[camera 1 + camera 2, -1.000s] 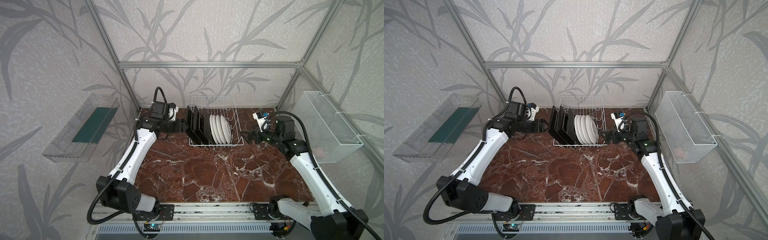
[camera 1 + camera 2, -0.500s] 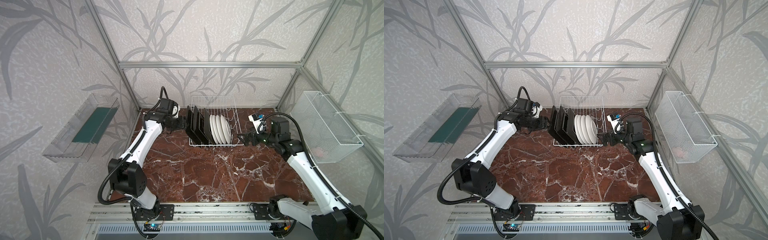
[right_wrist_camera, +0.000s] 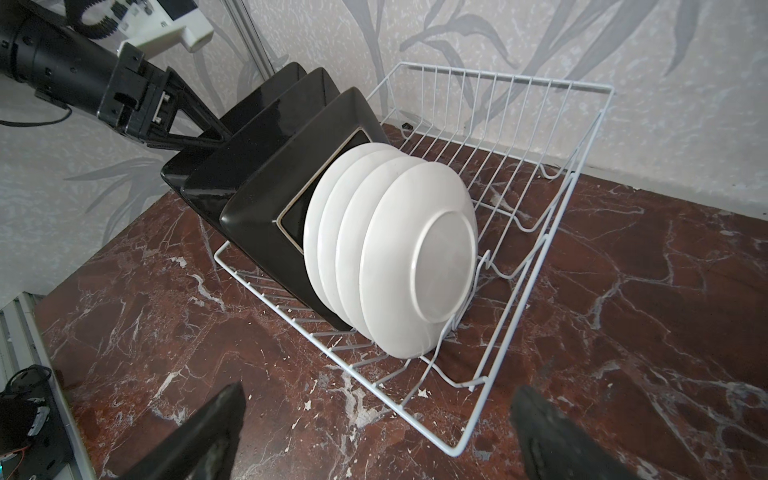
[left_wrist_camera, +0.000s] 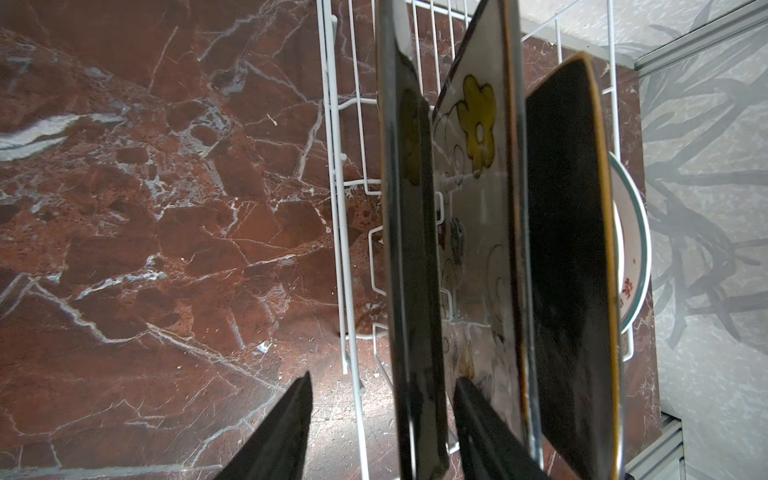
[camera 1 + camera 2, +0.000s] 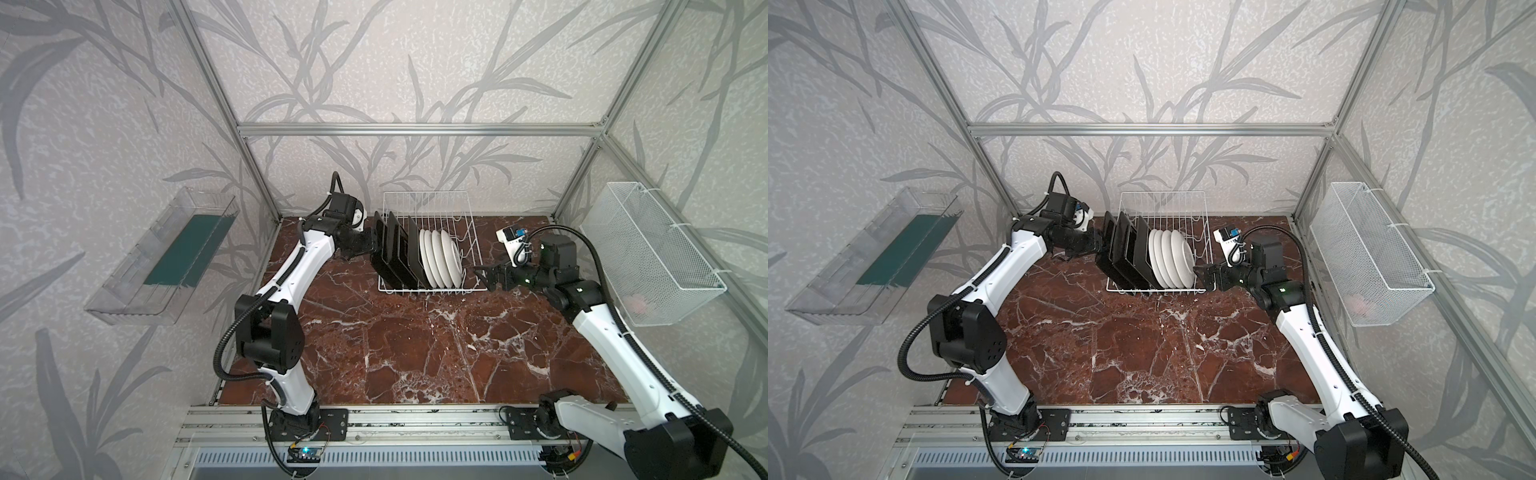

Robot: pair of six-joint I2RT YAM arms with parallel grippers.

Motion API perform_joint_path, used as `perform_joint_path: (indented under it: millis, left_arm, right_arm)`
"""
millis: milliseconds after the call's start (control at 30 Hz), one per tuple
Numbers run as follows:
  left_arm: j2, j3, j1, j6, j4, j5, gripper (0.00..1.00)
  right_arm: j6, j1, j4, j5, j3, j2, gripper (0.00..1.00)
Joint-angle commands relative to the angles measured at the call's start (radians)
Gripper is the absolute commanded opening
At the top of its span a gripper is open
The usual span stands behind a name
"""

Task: Unload the plates from the dish rack
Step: 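Close the left gripper on a black square plate while the right waits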

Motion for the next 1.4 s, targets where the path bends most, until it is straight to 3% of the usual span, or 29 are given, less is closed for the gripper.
perform_joint_path:
  millis: [0,767,1367]
  left_arm:
    - [0.026,0.051,-0.006,0.001,-0.005,0.010,0.55]
    - [0.135,0.125,-0.017,0.006,-0.047,0.028,0.51]
    - [0.156,0.137,-0.022,-0.022,-0.049,0.046,0.41]
  right_arm:
    - [0.013,0.004,0.031,0.006,-0.009,0.006,0.99]
    - [0.006,0.015,0.025,0.021,-0.011,0.004,0.99]
    - [0.004,0.018,0.026,0.026,-0.013,0.007,0.99]
